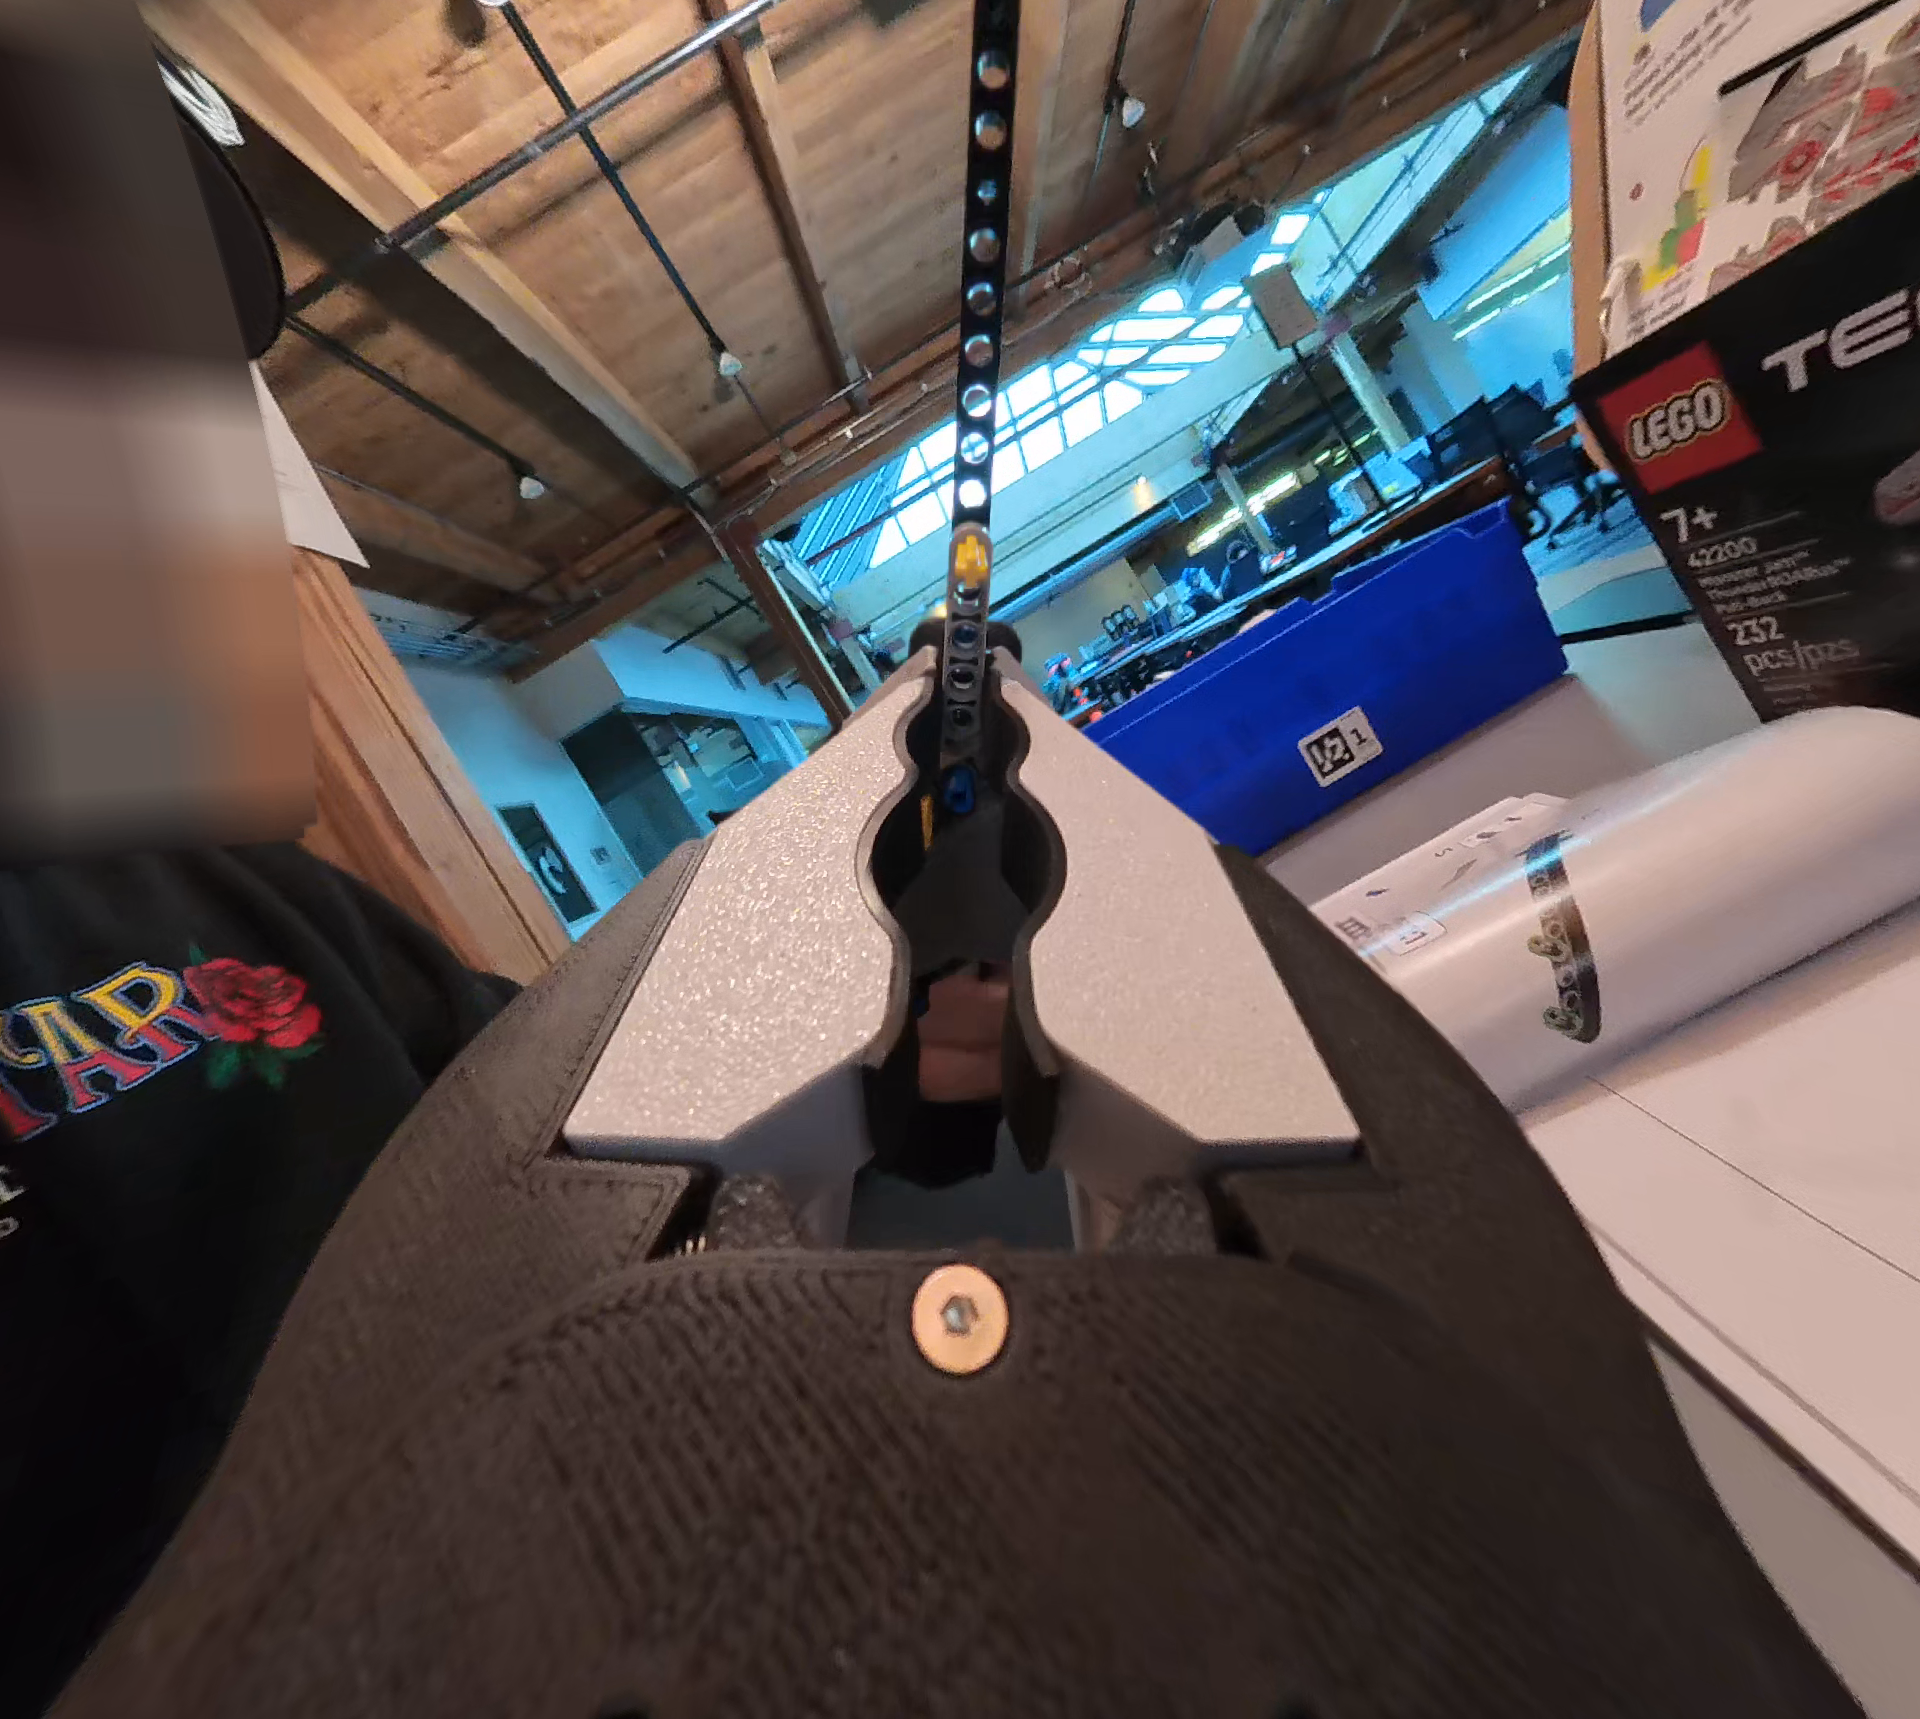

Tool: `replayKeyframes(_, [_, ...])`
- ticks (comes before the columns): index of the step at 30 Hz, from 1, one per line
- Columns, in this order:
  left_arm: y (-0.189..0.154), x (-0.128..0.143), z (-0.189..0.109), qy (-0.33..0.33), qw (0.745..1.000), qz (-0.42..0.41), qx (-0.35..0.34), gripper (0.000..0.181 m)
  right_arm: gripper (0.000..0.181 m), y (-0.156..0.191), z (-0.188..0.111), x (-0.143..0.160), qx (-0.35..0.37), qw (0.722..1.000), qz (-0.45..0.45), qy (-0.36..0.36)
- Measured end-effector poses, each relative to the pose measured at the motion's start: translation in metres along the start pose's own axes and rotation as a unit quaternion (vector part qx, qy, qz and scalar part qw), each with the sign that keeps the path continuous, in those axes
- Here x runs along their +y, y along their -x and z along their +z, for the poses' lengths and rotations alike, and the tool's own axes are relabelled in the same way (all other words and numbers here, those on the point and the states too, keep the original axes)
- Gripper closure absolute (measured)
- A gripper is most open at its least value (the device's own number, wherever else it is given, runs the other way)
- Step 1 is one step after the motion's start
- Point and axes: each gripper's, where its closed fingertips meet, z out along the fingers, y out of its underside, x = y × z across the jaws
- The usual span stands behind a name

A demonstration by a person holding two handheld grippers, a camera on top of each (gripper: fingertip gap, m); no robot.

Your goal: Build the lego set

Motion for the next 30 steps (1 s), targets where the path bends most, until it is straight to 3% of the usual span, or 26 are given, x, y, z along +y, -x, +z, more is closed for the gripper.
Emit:
replayKeyframes(8, [-0.0011, -0.0002, 0.0017, 0.002, 1.000, 0.007, -0.002, 0.175, 0.176, 0.0007, 0.0002, -0.0024, 0.004, 1.000, -0.011, -0.014])
replayKeyframes(13, [0.0017, -0.0003, 0.0022, -0.011, 0.999, -0.036, 0.003, 0.175, 0.176, -0.0025, 0.0005, -0.0021, 0.016, 0.999, -0.026, -0.013])
replayKeyframes(22, [0.0057, 0.0013, 0.0026, -0.010, 0.999, 0.020, -0.025, 0.174, 0.176, -0.0069, 0.0002, -0.0023, 0.026, 0.999, -0.013, -0.027])
replayKeyframes(30, [-0.0026, -0.0017, 0.0051, 0.005, 1.000, 0.028, 0.001, 0.176, 0.176, 0.0000, 0.0009, -0.0066, 0.006, 0.999, -0.033, -0.024])
